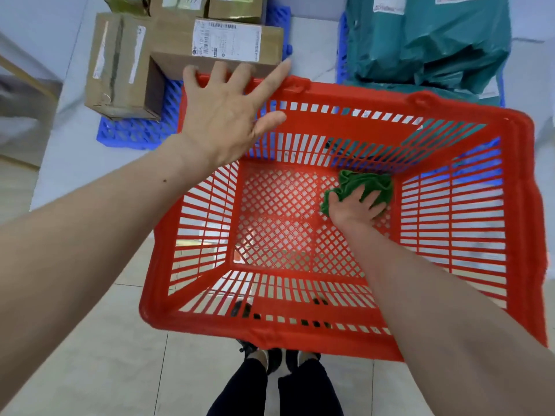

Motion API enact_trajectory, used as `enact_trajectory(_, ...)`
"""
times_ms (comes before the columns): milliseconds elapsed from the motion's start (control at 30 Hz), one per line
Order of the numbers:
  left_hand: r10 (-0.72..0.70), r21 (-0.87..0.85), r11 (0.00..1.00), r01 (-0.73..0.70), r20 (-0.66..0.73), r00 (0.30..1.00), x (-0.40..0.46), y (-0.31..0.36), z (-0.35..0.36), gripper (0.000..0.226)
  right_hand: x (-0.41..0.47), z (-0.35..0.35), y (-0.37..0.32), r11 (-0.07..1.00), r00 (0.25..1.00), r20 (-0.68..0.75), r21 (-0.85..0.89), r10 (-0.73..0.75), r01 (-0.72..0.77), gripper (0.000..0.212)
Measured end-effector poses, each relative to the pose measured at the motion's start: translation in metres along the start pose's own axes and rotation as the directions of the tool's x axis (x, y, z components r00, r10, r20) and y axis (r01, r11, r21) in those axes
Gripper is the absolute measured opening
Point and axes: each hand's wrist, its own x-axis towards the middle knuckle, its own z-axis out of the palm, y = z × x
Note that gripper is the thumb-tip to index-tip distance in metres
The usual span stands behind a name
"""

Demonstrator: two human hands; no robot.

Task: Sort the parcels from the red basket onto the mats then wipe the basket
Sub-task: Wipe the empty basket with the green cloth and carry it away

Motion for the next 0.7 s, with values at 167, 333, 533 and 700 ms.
enact_trajectory(167,-0.009,-0.004,1.0,0.009,-0.024,1.0,-0.001,0.001,0.01,0.063,-0.023,0.037,-0.041,0.981,0.965,-0.176,-0.04,-0.195,0.191,0.077)
enact_trajectory(333,-0.04,-0.021,0.999,0.04,-0.025,0.999,0.0,0.004,0.012,0.065,-0.048,0.072,-0.076,0.84,0.848,-0.033,-0.158,-0.53,0.519,0.082)
enact_trajectory(533,-0.048,-0.027,0.998,0.048,-0.023,0.999,-0.004,0.003,0.01,0.065,-0.036,0.05,-0.047,0.264,0.309,0.434,-0.163,-0.847,0.951,0.044)
enact_trajectory(700,-0.054,-0.043,0.998,0.054,-0.011,0.998,-0.005,0.004,0.008,0.064,0.001,-0.009,0.036,0.342,0.51,0.352,-0.44,-0.785,0.831,0.037)
